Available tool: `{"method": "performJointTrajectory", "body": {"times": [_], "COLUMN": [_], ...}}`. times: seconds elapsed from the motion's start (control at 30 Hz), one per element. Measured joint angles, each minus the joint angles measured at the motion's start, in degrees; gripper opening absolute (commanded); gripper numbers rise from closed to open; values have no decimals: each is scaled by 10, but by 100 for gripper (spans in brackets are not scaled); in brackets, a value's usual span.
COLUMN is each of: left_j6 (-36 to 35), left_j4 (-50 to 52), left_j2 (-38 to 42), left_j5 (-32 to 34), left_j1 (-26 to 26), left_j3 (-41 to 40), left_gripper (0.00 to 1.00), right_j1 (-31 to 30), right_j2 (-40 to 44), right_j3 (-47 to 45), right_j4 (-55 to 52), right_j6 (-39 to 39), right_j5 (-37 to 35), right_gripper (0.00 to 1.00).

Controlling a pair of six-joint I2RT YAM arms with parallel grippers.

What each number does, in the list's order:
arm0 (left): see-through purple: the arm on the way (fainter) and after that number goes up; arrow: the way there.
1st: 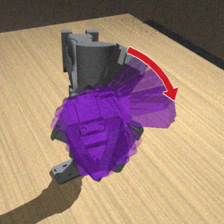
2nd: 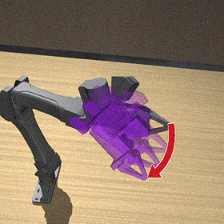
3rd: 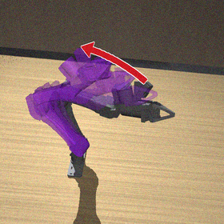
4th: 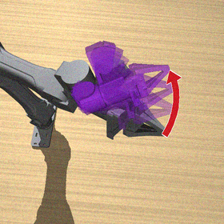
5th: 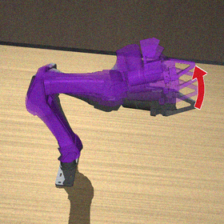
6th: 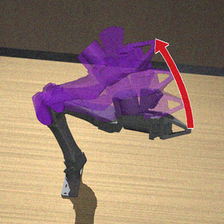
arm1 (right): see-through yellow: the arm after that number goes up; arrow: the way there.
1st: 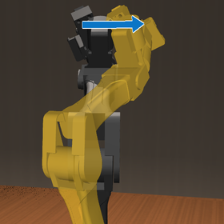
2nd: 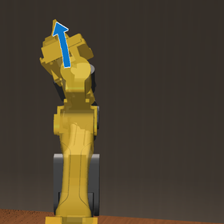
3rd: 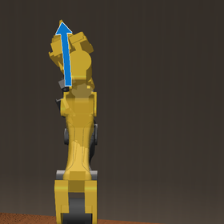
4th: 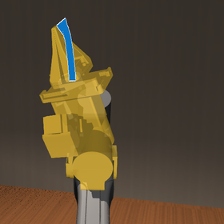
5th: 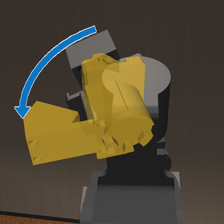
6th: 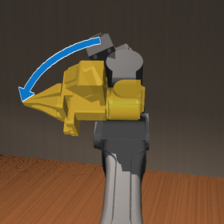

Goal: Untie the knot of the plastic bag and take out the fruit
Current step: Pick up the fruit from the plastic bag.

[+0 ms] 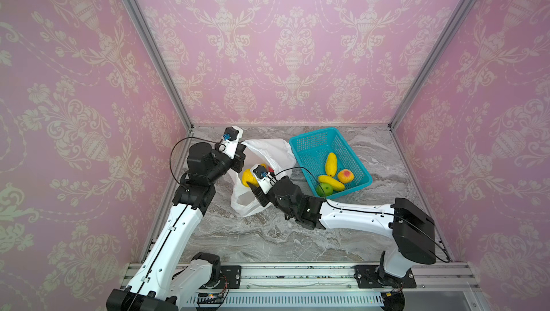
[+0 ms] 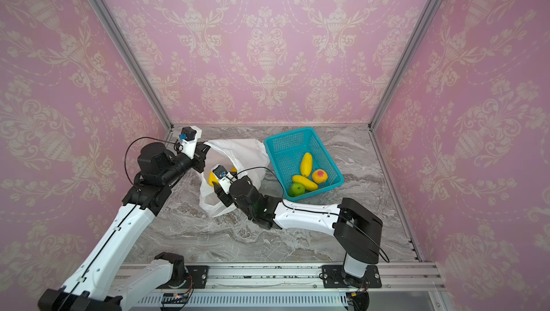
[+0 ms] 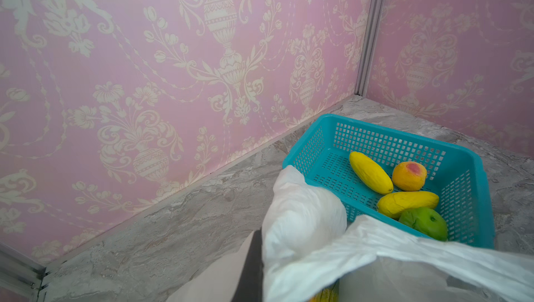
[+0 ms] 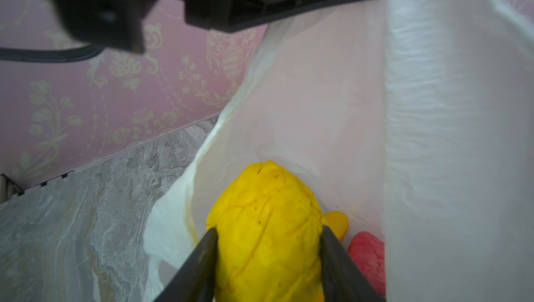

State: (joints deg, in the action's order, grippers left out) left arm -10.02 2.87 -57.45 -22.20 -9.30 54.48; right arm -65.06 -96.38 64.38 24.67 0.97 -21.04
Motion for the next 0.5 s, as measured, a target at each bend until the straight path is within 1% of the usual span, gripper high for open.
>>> {"method": "performJointTrajectory", "body": {"times": [0.17, 0.33, 0.5], "left_j6": [0, -1, -1], "left_j4": [10, 15, 15], "left_j2": [-18, -20, -20], "left_j5": [18, 18, 18], "left_j1": [10, 10, 12], "left_j3": [0, 0, 0], "left_gripper": [0, 0, 0], "right_j1": [-19, -26, -26], "right_j2": [68, 176, 292], "right_j3": [-53, -108, -160], "right_j4": [-16, -27, -36], "right_j6": [-7, -15, -27], "right_j5": [5, 5, 2], "right_gripper": [41, 41, 44]}}
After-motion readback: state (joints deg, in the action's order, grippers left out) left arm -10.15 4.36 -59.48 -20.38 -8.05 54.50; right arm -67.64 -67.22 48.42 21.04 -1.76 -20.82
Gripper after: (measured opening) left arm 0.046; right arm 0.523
